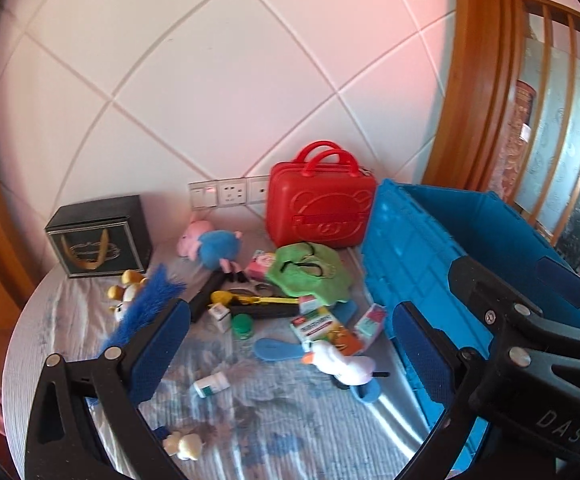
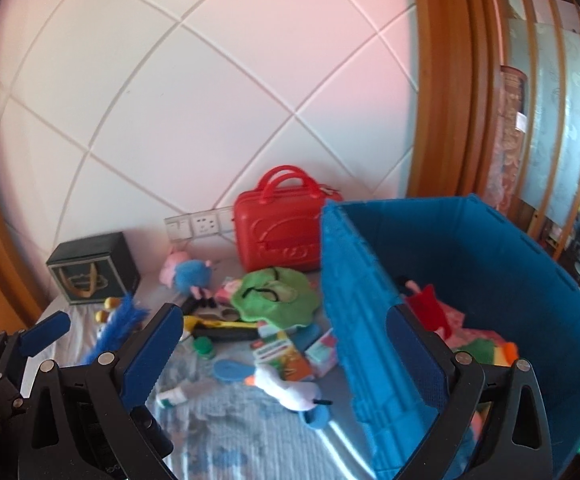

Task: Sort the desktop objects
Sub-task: 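Move both tools away from the crate back over the bed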

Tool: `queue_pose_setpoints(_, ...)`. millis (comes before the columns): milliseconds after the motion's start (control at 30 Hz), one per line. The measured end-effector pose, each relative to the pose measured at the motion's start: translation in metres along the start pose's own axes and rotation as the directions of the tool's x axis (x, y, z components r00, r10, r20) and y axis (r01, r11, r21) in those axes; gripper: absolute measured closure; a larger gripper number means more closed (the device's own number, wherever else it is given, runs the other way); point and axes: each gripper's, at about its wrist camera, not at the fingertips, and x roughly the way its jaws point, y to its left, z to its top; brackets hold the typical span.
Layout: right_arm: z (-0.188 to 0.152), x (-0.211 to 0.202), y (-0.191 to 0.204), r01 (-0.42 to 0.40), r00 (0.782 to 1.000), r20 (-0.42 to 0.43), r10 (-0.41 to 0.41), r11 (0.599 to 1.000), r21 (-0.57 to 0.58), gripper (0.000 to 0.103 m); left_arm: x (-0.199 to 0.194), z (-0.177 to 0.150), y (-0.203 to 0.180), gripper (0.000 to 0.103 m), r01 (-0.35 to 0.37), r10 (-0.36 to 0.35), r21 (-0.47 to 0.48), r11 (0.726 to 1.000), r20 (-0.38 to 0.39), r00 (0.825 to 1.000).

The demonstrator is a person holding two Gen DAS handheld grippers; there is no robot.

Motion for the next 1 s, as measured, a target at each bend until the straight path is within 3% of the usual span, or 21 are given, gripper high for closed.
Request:
queue_pose_setpoints(433,-0.007,0.006,0.065,-0.090,0.996,-0.016,0.089,0.995,-0.053,0.000,-0.009,-0.011,0.062,0.000,-0.096,0.096,-0.053,0.994,-0.002,0.995)
queue_pose_setpoints(833,-0.010,0.011,0.080,-0.090,0.996,-0.020,0.089,0.993,-0.076,0.000,-0.008,-0.012,0.071,0.000,-0.201,0.201,-0.035,0.979,-0.001,0.980)
queue_pose_setpoints(1000,-0.010,0.014,0.082,-0.076,0.997,-0.018,0.075,0.993,-0.095,0.000,-0.006,-0.013,0.073,0.000,-0.208,0.208,-0.043,0.977,-0.009,0.978)
